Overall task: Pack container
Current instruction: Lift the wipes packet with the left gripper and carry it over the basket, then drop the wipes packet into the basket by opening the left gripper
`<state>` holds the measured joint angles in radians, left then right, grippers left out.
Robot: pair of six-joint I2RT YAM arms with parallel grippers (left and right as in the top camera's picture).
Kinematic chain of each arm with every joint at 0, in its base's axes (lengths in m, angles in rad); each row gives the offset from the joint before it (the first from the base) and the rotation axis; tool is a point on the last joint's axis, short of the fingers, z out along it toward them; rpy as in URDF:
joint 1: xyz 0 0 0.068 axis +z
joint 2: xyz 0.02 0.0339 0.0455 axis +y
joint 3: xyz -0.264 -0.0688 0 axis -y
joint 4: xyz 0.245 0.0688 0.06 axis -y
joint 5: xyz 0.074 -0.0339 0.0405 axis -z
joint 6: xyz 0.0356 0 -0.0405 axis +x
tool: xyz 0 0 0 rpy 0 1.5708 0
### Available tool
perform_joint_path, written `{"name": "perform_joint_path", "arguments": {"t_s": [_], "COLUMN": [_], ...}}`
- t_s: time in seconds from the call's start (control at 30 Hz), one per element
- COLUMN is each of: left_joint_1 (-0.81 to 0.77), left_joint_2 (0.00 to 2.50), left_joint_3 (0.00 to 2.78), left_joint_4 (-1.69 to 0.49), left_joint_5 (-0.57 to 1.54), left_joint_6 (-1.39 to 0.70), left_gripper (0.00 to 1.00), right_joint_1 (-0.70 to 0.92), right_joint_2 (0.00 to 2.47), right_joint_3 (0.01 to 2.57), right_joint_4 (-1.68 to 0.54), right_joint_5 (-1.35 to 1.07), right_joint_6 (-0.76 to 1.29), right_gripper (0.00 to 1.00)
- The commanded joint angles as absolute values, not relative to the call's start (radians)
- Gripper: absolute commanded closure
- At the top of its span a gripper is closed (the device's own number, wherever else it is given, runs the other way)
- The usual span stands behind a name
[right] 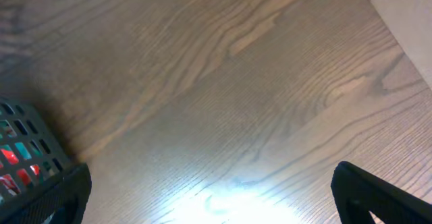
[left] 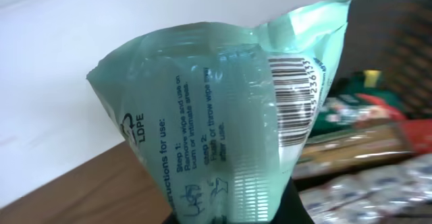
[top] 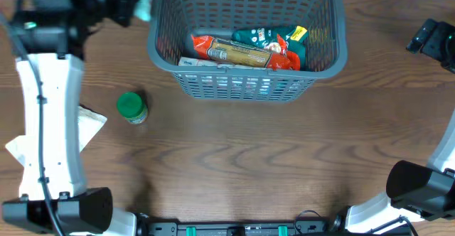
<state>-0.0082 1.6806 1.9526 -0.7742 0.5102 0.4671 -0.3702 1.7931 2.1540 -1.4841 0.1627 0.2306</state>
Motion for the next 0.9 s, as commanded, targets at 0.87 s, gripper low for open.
{"name": "perform_joint_path", "arguments": {"t_s": [0.87], "left_joint_1": [-0.363], "left_joint_2": [1.940], "left_joint_3": [1.963], "left_joint_4": [-0.828], "left_joint_5": [0.371], "left_joint_6": [0.450], "left_gripper": [0.94], "right_joint_1": [-0.376], "right_joint_2": [1.794], "right_joint_3": [2.154], "right_joint_4": [-1.485], "right_joint_5": [0.175], "right_joint_6": [0.239], "right_gripper": [0.01]}}
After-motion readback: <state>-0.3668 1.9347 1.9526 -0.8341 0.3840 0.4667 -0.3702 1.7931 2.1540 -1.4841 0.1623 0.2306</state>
